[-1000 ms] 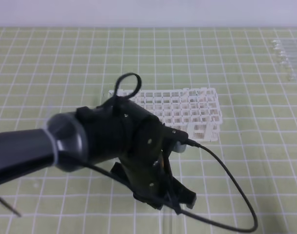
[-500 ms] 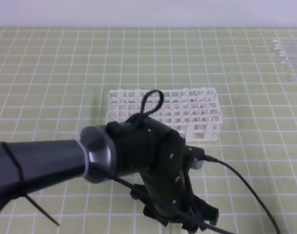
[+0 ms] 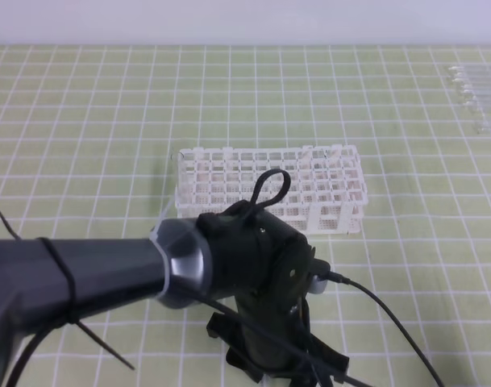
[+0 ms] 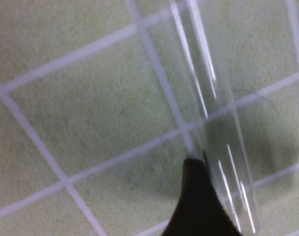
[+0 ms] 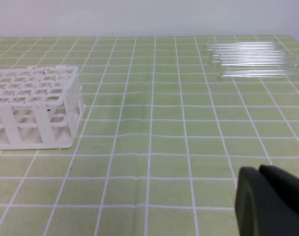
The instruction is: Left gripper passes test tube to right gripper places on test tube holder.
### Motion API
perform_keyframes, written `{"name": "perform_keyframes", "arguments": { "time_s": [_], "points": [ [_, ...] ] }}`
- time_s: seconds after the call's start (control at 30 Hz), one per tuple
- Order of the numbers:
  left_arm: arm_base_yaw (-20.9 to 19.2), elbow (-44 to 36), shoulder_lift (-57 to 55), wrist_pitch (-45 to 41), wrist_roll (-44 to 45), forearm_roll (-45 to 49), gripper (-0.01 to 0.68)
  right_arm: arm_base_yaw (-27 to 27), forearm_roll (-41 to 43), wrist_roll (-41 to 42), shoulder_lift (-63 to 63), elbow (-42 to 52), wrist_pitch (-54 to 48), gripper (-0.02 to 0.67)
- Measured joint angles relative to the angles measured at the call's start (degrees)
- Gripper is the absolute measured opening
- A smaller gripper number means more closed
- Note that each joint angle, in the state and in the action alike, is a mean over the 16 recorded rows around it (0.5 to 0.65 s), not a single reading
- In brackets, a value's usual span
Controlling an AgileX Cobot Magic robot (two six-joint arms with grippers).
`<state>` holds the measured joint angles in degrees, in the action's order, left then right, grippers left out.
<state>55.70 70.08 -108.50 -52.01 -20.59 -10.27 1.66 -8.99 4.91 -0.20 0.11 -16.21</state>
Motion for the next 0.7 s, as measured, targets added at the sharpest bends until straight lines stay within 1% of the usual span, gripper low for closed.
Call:
{"name": "perform_keyframes", "arguments": {
  "time_s": [0.17, 0.4, 0.5, 0.67, 0.7],
  "points": [
    [0.0, 0.1, -1.2, -0.5, -0.6, 0.4, 0.312, 0.0, 0.0, 0.0, 0.0, 0.0, 0.0, -0.017],
    [0.0, 0.1, -1.7, -1.7, -0.7, 0.4, 0.129, 0.0, 0.0, 0.0, 0.0, 0.0, 0.0, -0.017],
    [0.0, 0.1, -1.2, -2.2, -0.2, 0.6, 0.065, 0.0, 0.0, 0.0, 0.0, 0.0, 0.0, -0.017],
    [0.0, 0.0, 1.3, -2.6, 0.5, 1.7, 0.007, 0.0, 0.0, 0.0, 0.0, 0.0, 0.0, -0.017],
    [0.0, 0.0, 1.9, -2.7, 0.7, 2.0, 0.005, 0.0, 0.0, 0.0, 0.0, 0.0, 0.0, -0.017]
  ]
}}
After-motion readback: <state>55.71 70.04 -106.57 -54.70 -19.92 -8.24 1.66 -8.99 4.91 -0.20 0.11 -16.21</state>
